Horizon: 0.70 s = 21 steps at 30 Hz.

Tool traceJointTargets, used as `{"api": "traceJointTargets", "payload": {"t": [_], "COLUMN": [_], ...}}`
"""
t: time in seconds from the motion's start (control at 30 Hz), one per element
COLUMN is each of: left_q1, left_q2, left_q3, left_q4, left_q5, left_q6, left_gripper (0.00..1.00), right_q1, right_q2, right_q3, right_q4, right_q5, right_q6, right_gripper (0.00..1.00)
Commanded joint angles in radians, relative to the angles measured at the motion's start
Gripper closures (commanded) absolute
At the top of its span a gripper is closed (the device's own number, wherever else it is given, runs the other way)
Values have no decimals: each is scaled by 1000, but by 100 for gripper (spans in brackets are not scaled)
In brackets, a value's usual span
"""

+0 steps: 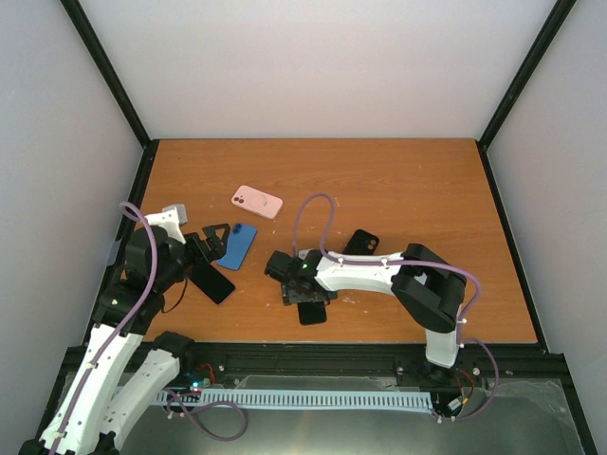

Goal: Put the phone into the phone case

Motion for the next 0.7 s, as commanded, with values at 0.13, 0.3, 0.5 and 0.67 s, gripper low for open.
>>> {"api": "traceJointTargets", "payload": {"t": [0.13, 0.3, 0.5, 0.67], "left_q1": [8, 9, 9, 9], "left_q2": [-12, -2, 48, 114], "left_q3": [21, -12, -90, -141], "left_q4": [-17, -1, 57, 120], "left_q5": [4, 57, 189, 301], "left_q6": [-31, -55, -104, -126], "left_gripper": [1, 1, 2, 6], "right_q1": [21, 23, 24, 24], "right_q2": [49, 61, 44, 7], "right_q3": [11, -14, -66, -124], "right_q4": [-33, -10, 46, 98], "right_q5": [39, 28, 6, 0], "right_q6": [14, -2, -29, -36], "right_gripper": [10, 14, 21, 24]}}
